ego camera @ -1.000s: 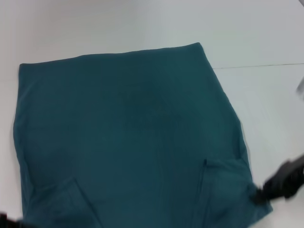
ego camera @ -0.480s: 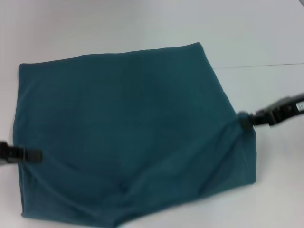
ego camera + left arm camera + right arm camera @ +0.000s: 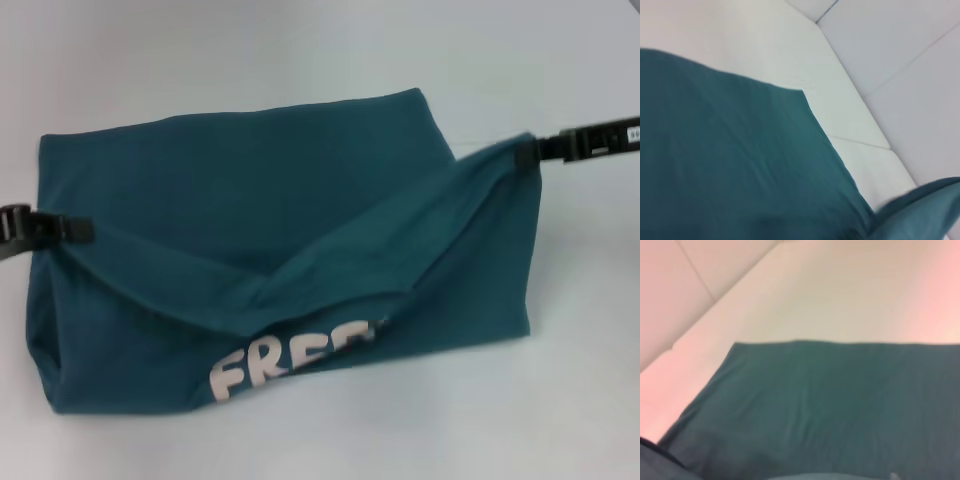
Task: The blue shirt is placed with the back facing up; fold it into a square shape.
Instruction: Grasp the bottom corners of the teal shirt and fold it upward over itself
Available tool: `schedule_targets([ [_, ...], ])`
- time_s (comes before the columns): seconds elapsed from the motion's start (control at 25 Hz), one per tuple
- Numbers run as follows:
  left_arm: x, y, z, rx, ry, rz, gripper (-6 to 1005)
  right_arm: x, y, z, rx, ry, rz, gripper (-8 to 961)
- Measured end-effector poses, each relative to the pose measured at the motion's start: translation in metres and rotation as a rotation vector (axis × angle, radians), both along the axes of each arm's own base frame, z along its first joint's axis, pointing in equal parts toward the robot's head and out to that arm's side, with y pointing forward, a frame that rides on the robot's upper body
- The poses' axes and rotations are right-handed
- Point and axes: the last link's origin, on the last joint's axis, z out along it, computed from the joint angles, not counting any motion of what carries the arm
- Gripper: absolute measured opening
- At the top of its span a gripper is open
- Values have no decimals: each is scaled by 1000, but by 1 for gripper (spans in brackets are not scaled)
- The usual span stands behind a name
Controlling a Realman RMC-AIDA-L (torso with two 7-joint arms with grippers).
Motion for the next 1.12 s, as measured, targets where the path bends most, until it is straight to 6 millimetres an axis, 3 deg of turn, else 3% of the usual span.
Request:
schedule_targets([
  [0.2,8,14,-4,37,24,-25,21,2,10,2,70,39,-34,70],
  [0.4,19,29,-8,79,33,-68,21,7,18,-8,104,47,-61,70],
  [0.88,16,52,-30,159,147,-92,20,24,24,-22,116,41,-96,69],
  [1.12,19,55,-32,159,160,-101,20,9,24,-35,62,25,57,68],
])
